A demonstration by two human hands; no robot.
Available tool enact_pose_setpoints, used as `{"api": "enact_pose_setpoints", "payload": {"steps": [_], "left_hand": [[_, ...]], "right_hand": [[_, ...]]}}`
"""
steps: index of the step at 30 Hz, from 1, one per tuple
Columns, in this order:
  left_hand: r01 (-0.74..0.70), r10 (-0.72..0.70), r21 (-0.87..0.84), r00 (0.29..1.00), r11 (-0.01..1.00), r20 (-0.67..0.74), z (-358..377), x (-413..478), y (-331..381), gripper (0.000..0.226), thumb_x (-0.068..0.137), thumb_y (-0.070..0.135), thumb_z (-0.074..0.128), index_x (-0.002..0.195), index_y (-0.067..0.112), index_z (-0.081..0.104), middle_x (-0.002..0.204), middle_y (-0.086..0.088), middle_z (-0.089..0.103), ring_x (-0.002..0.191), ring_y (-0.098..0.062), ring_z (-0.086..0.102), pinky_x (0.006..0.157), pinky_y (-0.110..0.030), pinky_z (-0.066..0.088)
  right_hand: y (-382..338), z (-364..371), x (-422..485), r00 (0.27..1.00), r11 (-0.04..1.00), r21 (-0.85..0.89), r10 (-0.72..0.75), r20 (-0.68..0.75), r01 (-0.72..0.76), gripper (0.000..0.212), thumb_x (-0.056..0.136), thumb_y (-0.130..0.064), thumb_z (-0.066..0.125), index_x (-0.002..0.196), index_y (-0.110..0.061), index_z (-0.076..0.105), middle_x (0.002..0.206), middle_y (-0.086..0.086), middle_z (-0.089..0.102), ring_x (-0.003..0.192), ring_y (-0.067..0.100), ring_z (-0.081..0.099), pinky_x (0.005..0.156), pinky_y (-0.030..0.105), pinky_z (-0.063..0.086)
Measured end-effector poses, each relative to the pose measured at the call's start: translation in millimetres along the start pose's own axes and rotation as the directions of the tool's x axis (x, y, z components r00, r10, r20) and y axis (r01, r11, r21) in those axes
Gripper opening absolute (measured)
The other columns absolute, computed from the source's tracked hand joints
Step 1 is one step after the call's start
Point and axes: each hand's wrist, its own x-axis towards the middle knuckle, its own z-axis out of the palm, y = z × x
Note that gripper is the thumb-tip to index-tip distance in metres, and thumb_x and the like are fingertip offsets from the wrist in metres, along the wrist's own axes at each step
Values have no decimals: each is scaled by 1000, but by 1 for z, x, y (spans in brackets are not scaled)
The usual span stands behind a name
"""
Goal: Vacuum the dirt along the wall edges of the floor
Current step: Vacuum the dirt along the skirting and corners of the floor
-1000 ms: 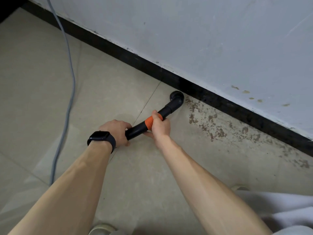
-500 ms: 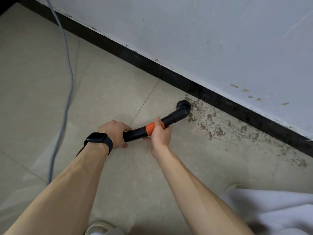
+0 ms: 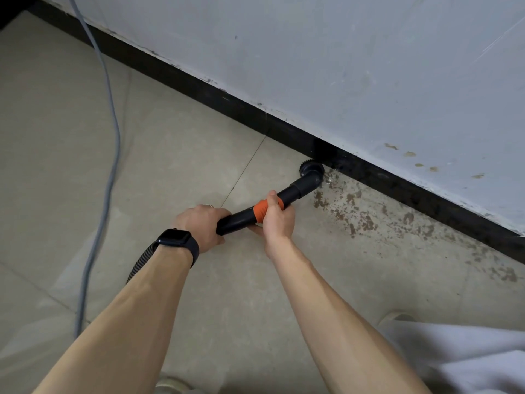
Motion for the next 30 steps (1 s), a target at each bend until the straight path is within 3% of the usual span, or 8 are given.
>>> {"api": "enact_pose_setpoints", "payload": {"steps": [4, 7, 11, 16, 23, 26, 30], "left_hand": [[-2, 2, -10, 1000, 1000, -15, 2, 1, 0, 42, 84, 32, 67, 124, 38, 55, 106, 2, 60, 96, -24, 60, 74, -33, 50], [-12, 12, -4, 999, 1000, -40, 5, 2, 2, 43, 88, 34, 64, 129, 35, 50, 111, 1, 60, 100, -25, 60, 78, -34, 50], [-41, 44, 39, 996, 998, -80, 10, 3, 9, 46, 95, 34, 55, 137, 29, 38, 115, -2, 60, 101, -29, 60, 77, -37, 49], [-51, 57, 65, 994, 997, -98, 15, 4, 8, 62, 101, 31, 45, 152, 20, 11, 127, -8, 53, 109, -33, 55, 80, -44, 51], [-63, 68, 47, 990, 997, -120, 18, 11, -2, 71, 101, 31, 43, 155, 17, -1, 128, -9, 52, 109, -32, 53, 81, -43, 48], [-54, 57, 27, 990, 998, -130, 16, 14, -6, 71, 101, 30, 43, 154, 16, -2, 129, -9, 51, 111, -33, 52, 83, -42, 45], [-40, 38, -12, 987, 999, -156, 11, 16, -13, 57, 100, 25, 46, 149, 16, 19, 125, -11, 52, 107, -33, 53, 82, -43, 46]], "right_hand": [[-5, 1, 0, 1000, 1000, -15, 2, 0, -2, 34, 101, -38, 62, 123, -14, 52, 109, 9, 61, 97, 27, 68, 71, 49, 65], [-8, 3, 3, 1000, 999, -43, -5, -28, 4, 36, 100, -41, 62, 121, -14, 52, 108, 9, 62, 98, 27, 68, 76, 53, 64], [-14, 3, 8, 997, 999, -42, -21, -79, 17, 39, 100, -43, 63, 121, -12, 52, 109, 9, 62, 98, 28, 68, 75, 52, 64], [-20, 10, 10, 994, 997, -72, -32, -102, 25, 42, 99, -46, 64, 122, -13, 51, 104, 6, 60, 93, 29, 70, 69, 49, 65], [-23, 22, 11, 991, 996, -82, -30, -133, 19, 38, 98, -47, 64, 115, -14, 52, 106, 9, 62, 93, 32, 71, 67, 49, 65], [-26, 30, 10, 992, 997, -79, -24, -126, 14, 36, 98, -47, 63, 112, -15, 53, 108, 11, 64, 93, 32, 71, 68, 49, 65], [-30, 36, 10, 996, 999, -45, 5, -88, -9, 35, 100, -44, 62, 113, -14, 50, 109, 11, 62, 94, 32, 70, 63, 44, 66]]}}
